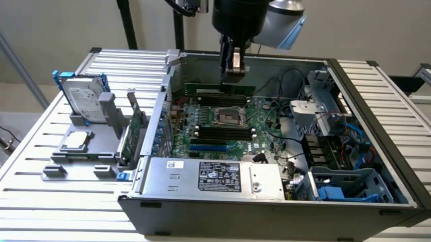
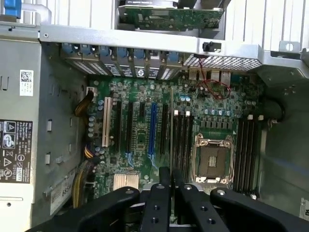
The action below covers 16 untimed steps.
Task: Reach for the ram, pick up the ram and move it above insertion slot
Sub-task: 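Pick up the ram and move it above insertion slot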
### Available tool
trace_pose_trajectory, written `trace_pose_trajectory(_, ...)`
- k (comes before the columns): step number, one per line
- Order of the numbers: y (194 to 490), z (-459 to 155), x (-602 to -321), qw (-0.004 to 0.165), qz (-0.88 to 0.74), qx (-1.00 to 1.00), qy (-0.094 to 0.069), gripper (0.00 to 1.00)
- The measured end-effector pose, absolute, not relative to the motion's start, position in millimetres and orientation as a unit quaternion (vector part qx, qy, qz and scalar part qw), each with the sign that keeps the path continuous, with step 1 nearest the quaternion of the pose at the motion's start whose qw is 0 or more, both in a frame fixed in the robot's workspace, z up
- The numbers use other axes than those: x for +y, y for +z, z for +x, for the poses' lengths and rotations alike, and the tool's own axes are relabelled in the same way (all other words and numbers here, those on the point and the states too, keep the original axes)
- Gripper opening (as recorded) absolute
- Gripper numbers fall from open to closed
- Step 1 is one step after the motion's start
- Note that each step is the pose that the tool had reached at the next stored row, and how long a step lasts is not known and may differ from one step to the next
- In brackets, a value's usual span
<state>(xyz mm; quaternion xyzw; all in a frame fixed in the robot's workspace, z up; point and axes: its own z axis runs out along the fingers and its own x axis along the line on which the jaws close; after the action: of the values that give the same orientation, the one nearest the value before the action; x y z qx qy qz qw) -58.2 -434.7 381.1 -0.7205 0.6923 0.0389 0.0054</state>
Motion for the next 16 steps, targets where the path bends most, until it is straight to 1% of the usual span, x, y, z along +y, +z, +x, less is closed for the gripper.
trace_pose_trajectory(16,376,-46,-417,0.008,-0.711,0.702,0.036,0.13)
